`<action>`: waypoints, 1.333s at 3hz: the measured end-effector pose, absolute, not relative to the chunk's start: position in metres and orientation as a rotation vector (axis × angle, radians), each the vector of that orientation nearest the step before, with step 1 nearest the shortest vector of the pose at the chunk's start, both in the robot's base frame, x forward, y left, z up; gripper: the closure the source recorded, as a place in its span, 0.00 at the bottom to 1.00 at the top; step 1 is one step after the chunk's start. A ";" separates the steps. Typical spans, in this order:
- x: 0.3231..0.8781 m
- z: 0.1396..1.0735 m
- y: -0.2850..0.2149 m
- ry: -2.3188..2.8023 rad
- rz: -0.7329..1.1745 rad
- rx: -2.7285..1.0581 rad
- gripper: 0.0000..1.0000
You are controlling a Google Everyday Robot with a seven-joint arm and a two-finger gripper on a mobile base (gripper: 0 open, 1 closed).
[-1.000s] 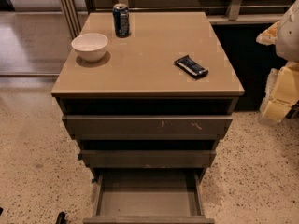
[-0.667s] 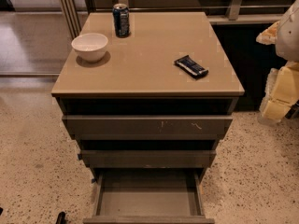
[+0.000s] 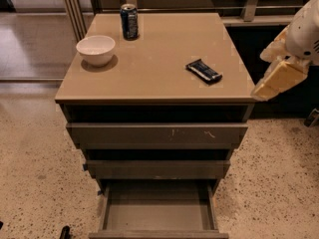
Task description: Place rxbar blueberry into bottom drawer
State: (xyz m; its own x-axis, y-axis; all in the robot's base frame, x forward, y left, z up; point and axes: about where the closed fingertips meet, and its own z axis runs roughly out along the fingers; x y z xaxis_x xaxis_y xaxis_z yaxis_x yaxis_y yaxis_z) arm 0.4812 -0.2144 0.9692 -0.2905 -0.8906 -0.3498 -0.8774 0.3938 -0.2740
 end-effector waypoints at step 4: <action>0.561 0.964 -0.203 2.170 0.007 -1.096 1.00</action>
Offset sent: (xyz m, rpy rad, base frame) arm 0.0464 0.0042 -0.0091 0.1187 -0.0547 -0.1212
